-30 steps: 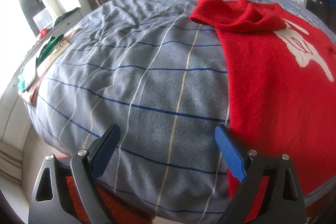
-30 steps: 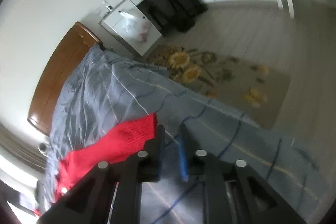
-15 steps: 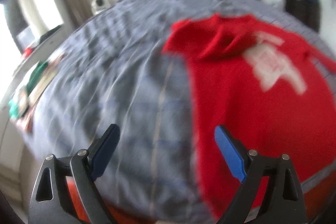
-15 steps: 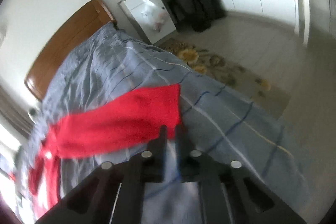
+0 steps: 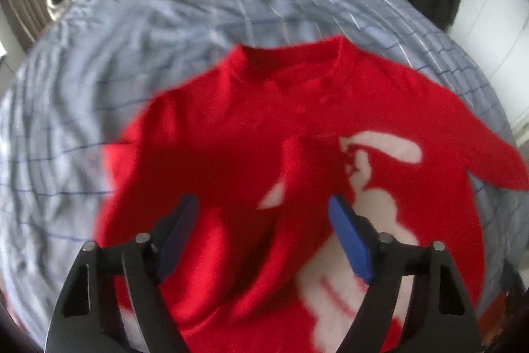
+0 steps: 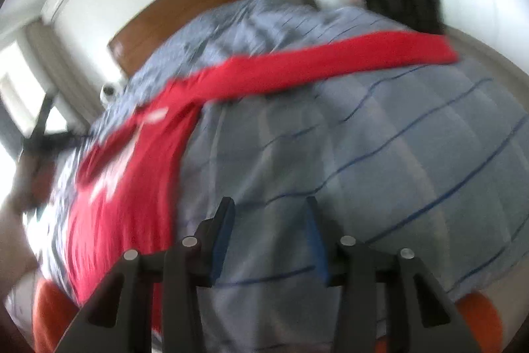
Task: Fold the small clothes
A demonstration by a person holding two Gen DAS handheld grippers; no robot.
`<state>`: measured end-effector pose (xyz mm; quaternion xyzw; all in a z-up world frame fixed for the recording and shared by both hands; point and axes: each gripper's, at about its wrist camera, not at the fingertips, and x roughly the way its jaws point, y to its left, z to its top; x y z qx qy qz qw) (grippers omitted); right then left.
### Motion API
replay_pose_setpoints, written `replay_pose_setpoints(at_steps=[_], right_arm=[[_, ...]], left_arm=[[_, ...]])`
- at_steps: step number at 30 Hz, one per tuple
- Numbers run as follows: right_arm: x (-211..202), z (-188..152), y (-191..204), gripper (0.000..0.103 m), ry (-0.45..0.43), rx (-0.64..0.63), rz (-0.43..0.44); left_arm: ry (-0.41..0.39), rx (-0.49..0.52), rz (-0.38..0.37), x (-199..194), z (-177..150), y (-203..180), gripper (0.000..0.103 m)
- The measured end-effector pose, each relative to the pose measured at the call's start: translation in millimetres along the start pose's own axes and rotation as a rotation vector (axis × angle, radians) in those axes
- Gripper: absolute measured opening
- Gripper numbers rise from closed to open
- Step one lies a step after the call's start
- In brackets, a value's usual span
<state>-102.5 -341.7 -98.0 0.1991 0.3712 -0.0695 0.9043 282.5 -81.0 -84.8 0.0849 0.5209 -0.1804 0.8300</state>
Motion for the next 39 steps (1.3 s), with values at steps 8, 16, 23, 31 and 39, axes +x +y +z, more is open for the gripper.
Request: replay_pose_setpoints(at_steps=[8, 16, 23, 31, 39], right_arm=[[12, -3, 4, 0.051, 0.032, -0.025, 0.011], [16, -2, 1, 0.051, 0.024, -0.001, 0.018], [14, -3, 1, 0.051, 0.026, -0.003, 0.013], [13, -5, 1, 0.051, 0.022, 0.002, 0.005], [13, -5, 1, 0.051, 0.021, -0.002, 0.005]], left_arm=[[-0.108, 0.246, -0.155, -44, -50, -67, 0.021], [-0.083, 0.598, -0.233, -101, -161, -98, 0.094], [-0.136, 0.55, -0.097, -85, -132, -80, 0.092], [-0.075, 0.683, -0.072, -38, -129, -111, 0.018], [-0.247, 0.124, -0.056, -112, -91, 10, 0.003]])
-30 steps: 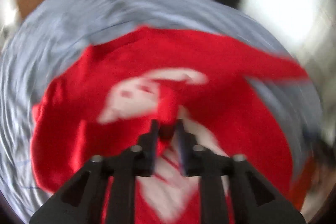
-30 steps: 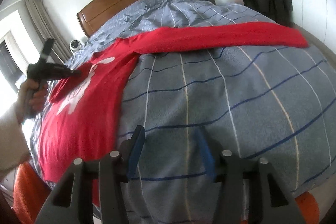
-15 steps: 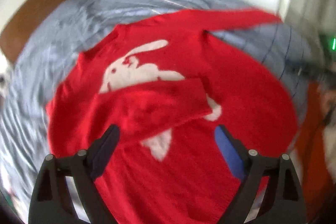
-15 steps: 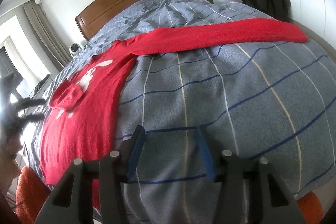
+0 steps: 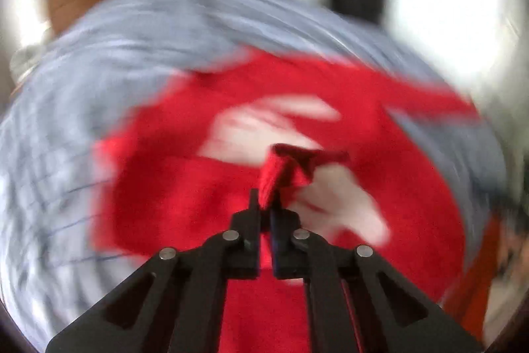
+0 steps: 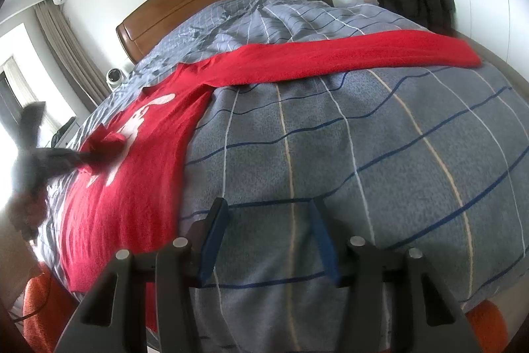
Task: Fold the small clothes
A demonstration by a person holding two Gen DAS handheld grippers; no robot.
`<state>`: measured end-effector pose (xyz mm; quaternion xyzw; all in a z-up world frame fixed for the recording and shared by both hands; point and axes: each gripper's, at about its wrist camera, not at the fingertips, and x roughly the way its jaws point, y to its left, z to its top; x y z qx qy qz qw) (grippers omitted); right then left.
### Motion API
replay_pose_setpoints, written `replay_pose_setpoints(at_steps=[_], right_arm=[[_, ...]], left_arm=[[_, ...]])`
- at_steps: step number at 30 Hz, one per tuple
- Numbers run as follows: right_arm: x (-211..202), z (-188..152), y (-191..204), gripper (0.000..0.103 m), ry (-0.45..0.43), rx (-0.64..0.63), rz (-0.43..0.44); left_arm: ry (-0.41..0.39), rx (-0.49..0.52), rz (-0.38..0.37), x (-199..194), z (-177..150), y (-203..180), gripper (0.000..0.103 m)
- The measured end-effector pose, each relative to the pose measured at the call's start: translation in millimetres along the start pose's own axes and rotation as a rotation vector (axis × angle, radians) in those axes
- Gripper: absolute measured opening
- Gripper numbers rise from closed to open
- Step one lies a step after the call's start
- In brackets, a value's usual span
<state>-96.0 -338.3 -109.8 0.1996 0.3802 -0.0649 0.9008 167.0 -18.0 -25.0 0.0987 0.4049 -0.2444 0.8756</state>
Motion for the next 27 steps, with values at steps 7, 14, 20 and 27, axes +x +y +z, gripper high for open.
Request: replay_pose_setpoints(at_steps=[7, 14, 20, 27], right_arm=[[1, 0, -1, 0.051, -0.003, 0.005, 0.001], [3, 0, 3, 0.051, -0.001, -0.012, -0.023], [6, 0, 7, 0.051, 0.003, -0.034, -0.051], [8, 1, 7, 0.051, 0.009, -0.036, -0.057]], left_arm=[[-0.059, -0.483, 0.724, -60, -47, 199, 0.003], [0.104, -0.622, 0.934, -34, -120, 257, 0.002], [0.164, -0.784, 0.85, -19, -155, 280, 0.002], [0.119, -0.758, 0.767, -37, -161, 265, 0.045]])
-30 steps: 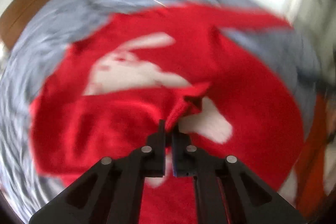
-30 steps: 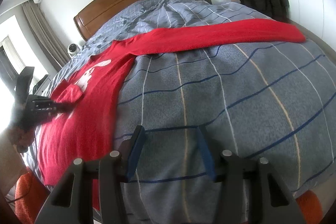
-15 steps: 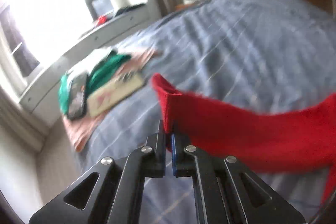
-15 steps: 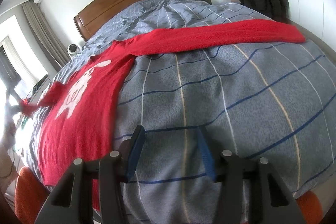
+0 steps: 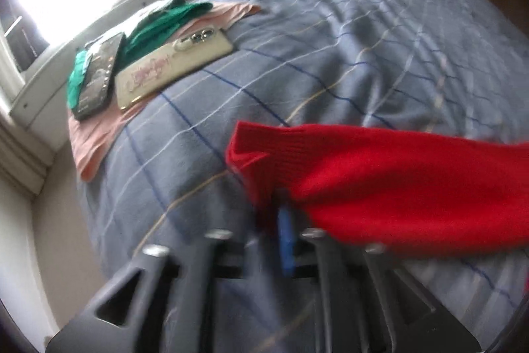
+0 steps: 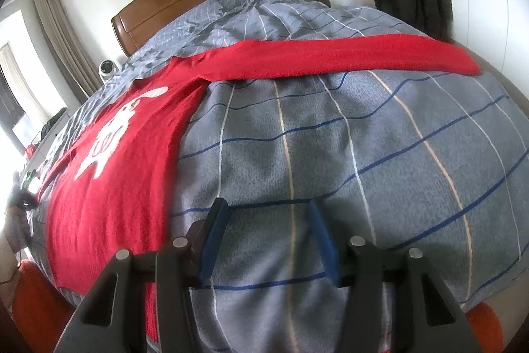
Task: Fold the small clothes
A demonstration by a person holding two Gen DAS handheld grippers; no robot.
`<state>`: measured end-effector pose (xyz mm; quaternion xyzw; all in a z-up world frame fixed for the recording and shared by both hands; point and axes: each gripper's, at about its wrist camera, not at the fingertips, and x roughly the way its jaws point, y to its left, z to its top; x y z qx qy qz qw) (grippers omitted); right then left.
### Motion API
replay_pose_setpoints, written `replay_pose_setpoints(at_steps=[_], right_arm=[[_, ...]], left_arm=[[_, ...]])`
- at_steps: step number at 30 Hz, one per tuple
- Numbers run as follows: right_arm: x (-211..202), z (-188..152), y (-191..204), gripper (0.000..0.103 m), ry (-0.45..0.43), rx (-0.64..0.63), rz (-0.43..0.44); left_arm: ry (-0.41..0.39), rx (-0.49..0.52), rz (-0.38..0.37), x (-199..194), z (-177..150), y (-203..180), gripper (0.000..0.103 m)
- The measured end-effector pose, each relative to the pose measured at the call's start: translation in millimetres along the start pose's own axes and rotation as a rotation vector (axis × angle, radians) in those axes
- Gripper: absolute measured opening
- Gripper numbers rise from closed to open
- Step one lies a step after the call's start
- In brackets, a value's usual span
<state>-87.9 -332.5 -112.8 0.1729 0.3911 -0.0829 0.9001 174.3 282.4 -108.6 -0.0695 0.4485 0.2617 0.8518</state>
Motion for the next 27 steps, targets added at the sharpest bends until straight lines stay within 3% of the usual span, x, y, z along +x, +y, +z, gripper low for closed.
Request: replay_pose_setpoints(at_steps=[1, 3, 4, 7, 10, 14, 21, 23, 24, 25, 26, 27], right_arm=[[-1, 1, 0, 0.051, 0.004, 0.002, 0.005], [-9, 4, 2, 0.055, 0.007, -0.008, 0.02], [-15, 5, 5, 0.063, 0.005, -0.015, 0.033], [-29, 1, 22, 0.071, 0.055, -0.055, 0.139], [-24, -17, 54, 0.071, 0.223, -0.137, 0.285], [-8, -29, 71, 0.071, 0.312, -0.187, 0.295], [21, -36, 71, 0.064, 0.407, -0.145, 0.327], [25, -37, 71, 0.063, 0.403, -0.132, 0.337], [26, -37, 71, 0.062, 0.401, -0.126, 0.344], [27, -37, 72, 0.052, 0.396, -0.124, 0.349], [27, -37, 73, 0.025, 0.39, -0.129, 0.342], [28, -36, 74, 0.011, 0.391, -0.135, 0.324]], left_arm=[[-0.012, 0.0, -0.019, -12, -5, 4, 0.061], [-0.041, 0.026, -0.125, -48, -22, 10, 0.064], [-0.032, 0.069, -0.209, -67, -36, 8, 0.066], [0.057, 0.208, -0.439, -103, -79, -11, 0.074], [0.17, 0.35, -0.614, -125, -137, -43, 0.081], [0.215, 0.476, -0.658, -131, -182, -76, 0.081], [0.228, 0.573, -0.715, -133, -209, -107, 0.08], [0.227, 0.589, -0.72, -134, -214, -118, 0.065], [0.231, 0.603, -0.723, -137, -223, -123, 0.044], [0.237, 0.617, -0.728, -138, -227, -129, 0.015], [0.244, 0.627, -0.731, -138, -230, -135, 0.004], [0.235, 0.628, -0.716, -140, -231, -136, 0.004]])
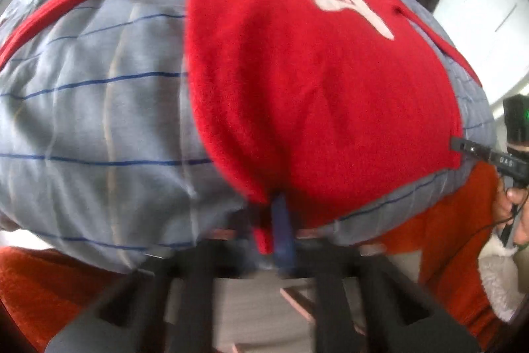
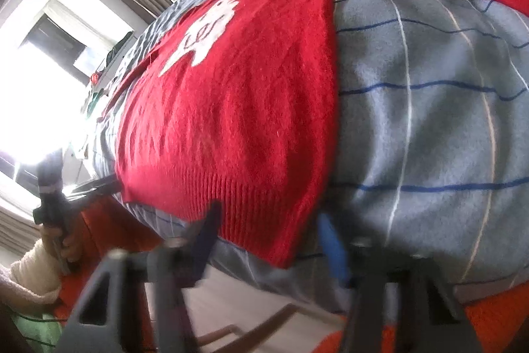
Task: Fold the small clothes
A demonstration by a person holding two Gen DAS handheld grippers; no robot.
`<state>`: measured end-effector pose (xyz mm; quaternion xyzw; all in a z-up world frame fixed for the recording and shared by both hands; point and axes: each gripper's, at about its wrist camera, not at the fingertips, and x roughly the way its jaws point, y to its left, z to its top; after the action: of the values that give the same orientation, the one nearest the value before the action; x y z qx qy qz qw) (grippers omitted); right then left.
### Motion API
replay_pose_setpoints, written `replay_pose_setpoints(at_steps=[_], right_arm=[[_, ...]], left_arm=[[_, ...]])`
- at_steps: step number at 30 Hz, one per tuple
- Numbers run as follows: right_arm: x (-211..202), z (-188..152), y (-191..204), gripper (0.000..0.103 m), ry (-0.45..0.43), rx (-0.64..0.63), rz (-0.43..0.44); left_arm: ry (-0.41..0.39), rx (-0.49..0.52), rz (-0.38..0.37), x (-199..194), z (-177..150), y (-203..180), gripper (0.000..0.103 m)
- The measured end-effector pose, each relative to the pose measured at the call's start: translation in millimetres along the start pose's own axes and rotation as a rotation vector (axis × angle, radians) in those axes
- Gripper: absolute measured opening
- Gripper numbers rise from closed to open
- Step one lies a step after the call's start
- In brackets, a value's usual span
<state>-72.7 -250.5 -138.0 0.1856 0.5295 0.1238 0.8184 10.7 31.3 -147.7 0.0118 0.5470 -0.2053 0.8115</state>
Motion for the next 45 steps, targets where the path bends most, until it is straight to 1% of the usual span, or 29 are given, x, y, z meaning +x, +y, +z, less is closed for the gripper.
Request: replay_pose_setpoints(at_steps=[1, 2, 4, 6, 9, 10, 11, 14, 15, 19, 21, 22, 23, 24, 25, 26, 27, 28, 29, 31, 32, 33, 34, 35, 36, 39, 41, 43, 45], right_arm=[[-1, -1, 1, 0.007, 0.002, 0.004, -0.001], [-3, -2, 4, 0.006, 0.006, -0.007, -0.019], [-10, -4, 14, 0.005, 0.023, -0.059, -0.064], [-19, -9, 30, 0.005, 0.045, -0.117, -0.088], [-25, -19, 39, 0.005, 0.069, -0.14, -0.114], [-23, -19, 37, 0.005, 0.075, -0.137, -0.128], [-15, -20, 29, 0.004, 0.089, -0.106, -0.147], [4, -18, 6, 0.004, 0.122, -0.006, -0.146], [10, -15, 4, 0.004, 0.129, 0.003, -0.149], [14, -15, 8, 0.004, 0.133, -0.028, -0.182], [13, -16, 5, 0.004, 0.121, -0.007, -0.173], [11, -17, 2, 0.005, 0.115, 0.006, -0.161], [8, -18, 1, 0.011, 0.113, 0.013, -0.153], [5, -20, 0, 0.015, 0.108, 0.027, -0.139], [0, -21, -2, 0.027, 0.104, 0.044, -0.128], [-6, -21, -3, 0.04, 0.101, 0.054, -0.123], [-13, -22, -4, 0.046, 0.093, 0.067, -0.122], [-20, -24, -5, 0.051, 0.083, 0.073, -0.128], [-28, -25, -6, 0.052, 0.068, 0.076, -0.138], [-47, -27, -8, 0.052, 0.021, 0.067, -0.19], [-61, -27, -9, 0.053, -0.033, 0.057, -0.25], [-69, -26, -8, 0.054, -0.075, 0.051, -0.285], [-81, -23, -8, 0.059, -0.141, 0.042, -0.332], [-87, -21, -8, 0.066, -0.179, 0.039, -0.359], [-95, -18, -9, 0.068, -0.231, 0.037, -0.4], [-103, -2, -11, 0.069, -0.344, 0.048, -0.426], [-101, 6, -12, 0.069, -0.422, 0.052, -0.452], [-97, 9, -14, 0.069, -0.479, 0.055, -0.484], [-86, 6, -14, 0.069, -0.502, 0.064, -0.505]], left_arm=[[-0.001, 0.002, 0.017, -2, -1, -1, 0.003], [0.003, 0.002, 0.028, -6, -2, 0, 0.002], [0.008, -0.002, 0.04, -15, -4, 2, 0.002], [0.014, 0.017, 0.056, -23, -10, 5, 0.002], [0.051, 0.064, 0.131, -12, -17, 3, 0.002], [0.07, 0.067, 0.151, -5, -19, 5, 0.001], [0.085, 0.066, 0.169, 4, -18, 4, 0.001], [0.086, 0.075, 0.203, 17, -12, 0, 0.001], [0.083, 0.082, 0.213, 19, -12, -2, 0.001], [0.069, 0.092, 0.231, 24, -11, -11, 0.003], [0.056, 0.086, 0.232, 21, -13, -15, 0.005], [0.049, 0.085, 0.23, 17, -15, -16, 0.008], [0.037, 0.085, 0.22, 11, -16, -17, 0.009], [0.026, 0.081, 0.217, 6, -17, -18, 0.021], [0.011, 0.076, 0.214, -5, -19, -12, 0.038], [-0.011, 0.067, 0.212, -14, -21, -11, 0.047], [-0.04, 0.053, 0.21, -25, -22, -10, 0.058], [-0.068, 0.036, 0.2, -35, -22, -8, 0.063], [-0.09, 0.016, 0.185, -46, -22, -6, 0.065], [-0.136, -0.028, 0.171, -64, -18, -1, 0.074], [-0.166, -0.05, 0.179, -73, -15, 4, 0.077], [-0.201, -0.075, 0.194, -80, -8, 8, 0.084], [-0.235, -0.096, 0.204, -88, -4, 10, 0.091], [-0.283, -0.121, 0.211, -96, 5, 14, 0.094], [-0.309, -0.135, 0.216, -101, 15, 19, 0.098], [-0.381, -0.172, 0.225, -97, 41, 28, 0.102], [-0.393, -0.172, 0.236, -80, 54, 38, 0.102], [-0.369, -0.171, 0.271, -67, 61, 46, 0.102], [-0.34, -0.199, 0.303, -50, 61, 53, 0.102]])
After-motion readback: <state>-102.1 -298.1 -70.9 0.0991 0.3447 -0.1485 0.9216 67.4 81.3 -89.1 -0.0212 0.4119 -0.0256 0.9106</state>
